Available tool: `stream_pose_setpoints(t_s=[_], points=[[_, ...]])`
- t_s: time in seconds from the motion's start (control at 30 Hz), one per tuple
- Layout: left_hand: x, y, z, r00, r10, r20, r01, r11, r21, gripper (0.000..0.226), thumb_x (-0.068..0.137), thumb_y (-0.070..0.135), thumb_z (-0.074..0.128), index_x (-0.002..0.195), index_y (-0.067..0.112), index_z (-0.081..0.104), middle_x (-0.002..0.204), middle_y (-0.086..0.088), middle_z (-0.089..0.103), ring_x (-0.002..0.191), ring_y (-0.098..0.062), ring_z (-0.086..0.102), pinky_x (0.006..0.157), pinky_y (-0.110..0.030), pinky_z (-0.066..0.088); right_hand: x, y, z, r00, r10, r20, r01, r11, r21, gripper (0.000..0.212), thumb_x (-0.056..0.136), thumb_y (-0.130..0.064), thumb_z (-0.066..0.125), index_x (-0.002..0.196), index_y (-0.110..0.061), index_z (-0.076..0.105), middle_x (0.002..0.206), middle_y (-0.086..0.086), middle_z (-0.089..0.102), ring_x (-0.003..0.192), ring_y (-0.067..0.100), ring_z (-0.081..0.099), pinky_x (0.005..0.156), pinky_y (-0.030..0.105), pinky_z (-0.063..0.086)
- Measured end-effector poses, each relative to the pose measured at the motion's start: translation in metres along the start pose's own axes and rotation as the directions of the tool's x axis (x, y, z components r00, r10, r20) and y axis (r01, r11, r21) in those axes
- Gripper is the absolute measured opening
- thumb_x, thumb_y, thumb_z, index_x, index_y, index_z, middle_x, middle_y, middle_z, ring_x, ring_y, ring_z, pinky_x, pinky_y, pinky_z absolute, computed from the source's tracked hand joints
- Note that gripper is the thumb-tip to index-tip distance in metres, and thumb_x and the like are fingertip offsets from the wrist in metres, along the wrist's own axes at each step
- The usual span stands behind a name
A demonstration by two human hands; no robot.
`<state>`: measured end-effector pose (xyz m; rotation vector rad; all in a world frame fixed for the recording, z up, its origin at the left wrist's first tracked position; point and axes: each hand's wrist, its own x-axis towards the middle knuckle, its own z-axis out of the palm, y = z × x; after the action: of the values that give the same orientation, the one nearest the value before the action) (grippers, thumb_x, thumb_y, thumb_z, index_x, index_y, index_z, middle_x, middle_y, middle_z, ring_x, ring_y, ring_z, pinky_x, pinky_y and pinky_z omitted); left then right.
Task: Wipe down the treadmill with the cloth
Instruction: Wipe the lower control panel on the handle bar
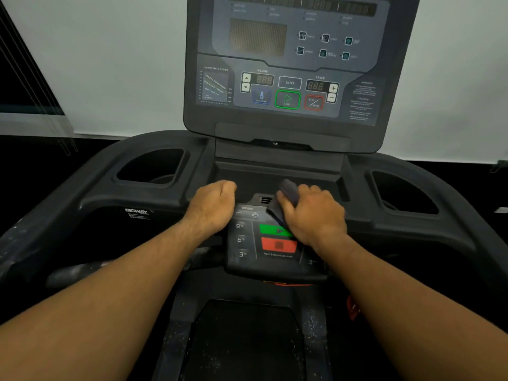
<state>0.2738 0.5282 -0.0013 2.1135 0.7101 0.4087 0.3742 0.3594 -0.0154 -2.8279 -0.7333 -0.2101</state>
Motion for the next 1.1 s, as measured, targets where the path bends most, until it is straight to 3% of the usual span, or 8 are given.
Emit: stream_pose_setpoints(t_s=[0.27, 0.33, 0.43, 0.5, 0.6, 0.73, 0.9, 1.1], points=[[0.004, 0.012, 0.009, 0.999, -0.007, -0.034, 0.005, 0.997, -0.071, 0.030, 0.096, 0.025, 0.036, 0.089, 0.014, 0.063, 0.089, -0.005, 0.060, 0.080, -0.011, 0.049, 0.065, -0.020, 0.037, -0.025, 0.020, 0.012, 0.973, 0.208, -0.102, -0.200, 0.977, 0.078, 0.052, 0.096, -0.056, 0.033, 0.113, -0.012, 0.055, 0.118, 0.010, 0.057, 0.111, 0.031, 0.049, 0.094, 0.047, 0.037], [0.008, 0.012, 0.004, 0.997, -0.036, -0.071, 0.028, 0.992, -0.120, 0.026, 0.096, 0.024, 0.035, 0.088, 0.017, 0.059, 0.087, -0.004, 0.058, 0.073, -0.008, 0.047, 0.063, -0.020, 0.036, -0.024, 0.015, 0.011, 0.986, 0.149, -0.076, -0.138, 0.982, 0.128, 0.053, 0.094, -0.056, 0.031, 0.122, -0.017, 0.052, 0.127, 0.005, 0.056, 0.115, 0.029, 0.048, 0.098, 0.047, 0.035], [0.014, 0.008, -0.005, 0.993, -0.067, -0.096, 0.054, 0.989, -0.135, 0.030, 0.096, 0.024, 0.034, 0.090, 0.013, 0.062, 0.088, -0.005, 0.059, 0.071, -0.008, 0.046, 0.063, -0.021, 0.036, -0.016, 0.012, 0.005, 0.990, -0.144, 0.011, 0.143, 0.990, 0.019, 0.056, 0.092, -0.056, 0.028, 0.141, -0.031, 0.038, 0.143, -0.007, 0.043, 0.119, 0.026, 0.047, 0.098, 0.045, 0.035], [0.017, 0.006, -0.010, 0.990, -0.085, -0.116, 0.069, 0.988, -0.136, 0.034, 0.096, 0.024, 0.034, 0.091, 0.010, 0.064, 0.089, -0.006, 0.060, 0.077, -0.011, 0.048, 0.063, -0.023, 0.036, -0.004, 0.009, -0.003, 0.968, -0.234, 0.093, 0.234, 0.972, 0.016, 0.050, 0.095, -0.052, 0.035, 0.141, -0.033, 0.036, 0.143, -0.007, 0.044, 0.119, 0.025, 0.046, 0.099, 0.045, 0.037], [0.019, 0.002, -0.016, 0.988, -0.079, -0.133, 0.060, 0.988, -0.143, 0.031, 0.096, 0.024, 0.034, 0.090, 0.014, 0.062, 0.090, -0.007, 0.060, 0.076, -0.010, 0.047, 0.063, -0.022, 0.036, 0.010, -0.007, -0.004, 0.963, -0.224, 0.149, 0.230, 0.973, -0.022, 0.048, 0.096, -0.057, 0.031, 0.132, -0.028, 0.046, 0.132, 0.001, 0.052, 0.115, 0.028, 0.049, 0.094, 0.047, 0.041], [0.017, -0.003, -0.026, 0.983, -0.074, -0.166, 0.050, 0.988, -0.147, 0.032, 0.096, 0.024, 0.036, 0.091, 0.012, 0.065, 0.094, -0.011, 0.065, 0.081, -0.012, 0.050, 0.065, -0.020, 0.037, 0.023, -0.046, -0.001, 0.990, -0.051, 0.128, 0.060, 0.996, -0.066, 0.060, 0.097, -0.059, 0.021, 0.121, -0.016, 0.055, 0.122, 0.012, 0.058, 0.111, 0.035, 0.053, 0.092, 0.051, 0.038], [0.012, -0.010, -0.037, 0.978, -0.067, -0.196, 0.046, 0.993, -0.113, 0.037, 0.098, 0.024, 0.035, 0.098, 0.005, 0.067, 0.106, -0.015, 0.069, 0.083, -0.010, 0.051, 0.065, -0.018, 0.036, 0.016, -0.069, 0.009, 0.925, -0.370, 0.086, 0.376, 0.924, -0.066, 0.050, 0.096, -0.058, 0.027, 0.114, -0.023, 0.057, 0.117, 0.001, 0.059, 0.105, 0.027, 0.055, 0.089, 0.047, 0.039], [0.007, -0.013, -0.037, 0.977, -0.081, -0.197, 0.057, 0.991, -0.125, 0.037, 0.098, 0.024, 0.036, 0.100, 0.008, 0.069, 0.100, -0.006, 0.068, 0.099, -0.019, 0.057, 0.080, -0.028, 0.035, 0.009, -0.075, 0.017, 0.695, -0.711, 0.103, 0.716, 0.698, -0.011, 0.042, 0.090, -0.050, 0.043, 0.126, -0.033, 0.056, 0.130, -0.011, 0.057, 0.120, 0.016, 0.051, 0.102, 0.046, 0.027]])
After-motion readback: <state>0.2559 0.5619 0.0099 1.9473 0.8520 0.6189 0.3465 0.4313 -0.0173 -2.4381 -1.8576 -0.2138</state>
